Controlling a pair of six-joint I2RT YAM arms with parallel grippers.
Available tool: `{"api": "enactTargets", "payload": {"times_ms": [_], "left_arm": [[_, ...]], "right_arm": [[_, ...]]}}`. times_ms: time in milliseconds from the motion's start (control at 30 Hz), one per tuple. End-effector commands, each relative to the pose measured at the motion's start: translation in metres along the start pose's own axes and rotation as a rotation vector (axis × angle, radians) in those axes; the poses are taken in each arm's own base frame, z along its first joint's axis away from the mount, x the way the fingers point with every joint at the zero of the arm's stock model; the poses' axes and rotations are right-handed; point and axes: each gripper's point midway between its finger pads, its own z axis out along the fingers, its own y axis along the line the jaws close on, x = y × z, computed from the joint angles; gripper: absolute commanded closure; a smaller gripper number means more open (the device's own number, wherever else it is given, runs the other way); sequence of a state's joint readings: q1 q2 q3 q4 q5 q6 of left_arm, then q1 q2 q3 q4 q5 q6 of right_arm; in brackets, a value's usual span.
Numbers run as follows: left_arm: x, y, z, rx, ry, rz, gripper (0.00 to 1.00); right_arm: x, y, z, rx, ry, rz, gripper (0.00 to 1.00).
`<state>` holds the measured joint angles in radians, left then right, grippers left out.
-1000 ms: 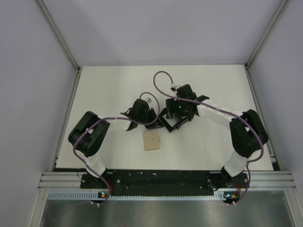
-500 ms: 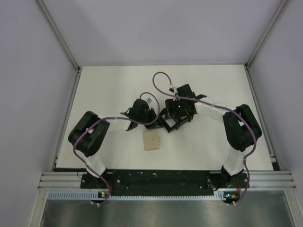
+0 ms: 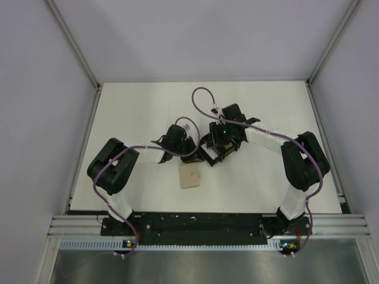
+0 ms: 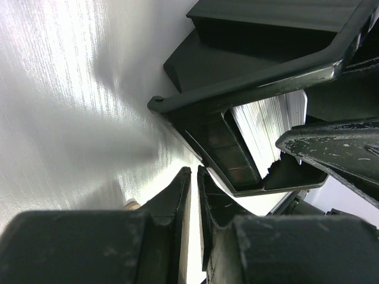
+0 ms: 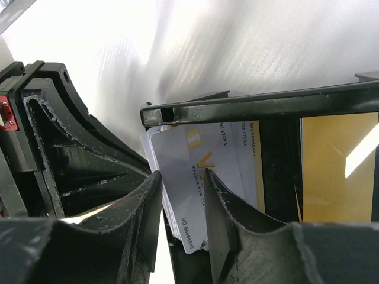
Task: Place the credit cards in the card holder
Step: Pick up the credit card from the storage box.
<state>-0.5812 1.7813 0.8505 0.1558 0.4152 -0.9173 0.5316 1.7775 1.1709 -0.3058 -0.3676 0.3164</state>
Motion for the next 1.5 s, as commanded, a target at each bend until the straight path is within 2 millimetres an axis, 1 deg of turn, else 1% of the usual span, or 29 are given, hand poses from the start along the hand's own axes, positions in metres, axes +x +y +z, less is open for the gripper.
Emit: {"api": "enactTargets", "payload": {"times_ms": [0,33,100,167,200,233,267,367,400,500,633,733,867,1100,1300,1367,1467], "left_arm": [[-0.015,-0.021,0.0,0.065,-0.045,0.041,0.86],[-0.016,-0.021,0.0,0.065,-0.047,0.041,0.86],[-0.017,-0.022,0.0,0.068,-0.049,0.041,0.87],[-0.016,-0.021,-0.001,0.067,-0.047,0.042,0.86],[-0.016,-0.021,-0.001,0.065,-0.047,0.041,0.87],[-0.016,-0.021,-0.001,0.066,-0.048,0.041,0.87],[-0.015,-0.022,-0.002,0.068,-0.048,0.041,0.87],[-0.017,-0.022,-0.003,0.065,-0.057,0.044,0.87],[-0.016,-0.022,-0.003,0.064,-0.055,0.045,0.87],[-0.015,-0.02,-0.003,0.062,-0.053,0.044,0.87],[-0.015,-0.02,-0.003,0.062,-0.054,0.043,0.87],[-0.016,-0.022,-0.004,0.064,-0.055,0.045,0.87],[-0.016,-0.021,-0.003,0.064,-0.054,0.043,0.87],[-0.015,-0.021,-0.003,0.065,-0.055,0.042,0.87],[-0.016,-0.024,-0.003,0.073,-0.053,0.048,0.87],[-0.017,-0.024,-0.004,0.072,-0.057,0.047,0.87],[-0.016,-0.024,-0.004,0.072,-0.055,0.049,0.87]], "right_arm": [[0.001,0.016,-0.004,-0.062,-0.003,0.0,0.68],[0.001,0.015,-0.004,-0.063,-0.001,-0.004,0.72],[0.0,0.015,-0.004,-0.057,-0.004,-0.004,0.74],[0.0,0.016,-0.004,-0.065,-0.002,-0.003,0.84],[-0.002,0.017,-0.005,-0.067,-0.007,-0.004,0.85],[-0.004,0.016,-0.007,-0.062,-0.016,0.002,0.87],[-0.006,0.017,-0.008,-0.07,-0.019,0.008,0.92],[-0.018,0.015,-0.016,-0.081,-0.049,0.031,0.95],[-0.022,0.012,-0.018,-0.08,-0.055,0.032,0.99],[-0.027,0.005,-0.02,-0.06,-0.069,0.034,1.0],[-0.024,-0.002,-0.017,-0.025,-0.059,0.034,1.0],[-0.026,-0.008,-0.019,0.014,-0.069,0.03,1.0],[-0.027,-0.009,-0.021,0.023,-0.068,0.028,1.0],[-0.04,-0.003,-0.037,0.03,-0.126,-0.002,1.0],[-0.042,0.003,-0.04,0.011,-0.135,-0.002,1.0],[-0.043,-0.001,-0.042,0.037,-0.15,0.009,1.0],[-0.048,-0.015,-0.047,0.142,-0.192,-0.018,1.0]]}}
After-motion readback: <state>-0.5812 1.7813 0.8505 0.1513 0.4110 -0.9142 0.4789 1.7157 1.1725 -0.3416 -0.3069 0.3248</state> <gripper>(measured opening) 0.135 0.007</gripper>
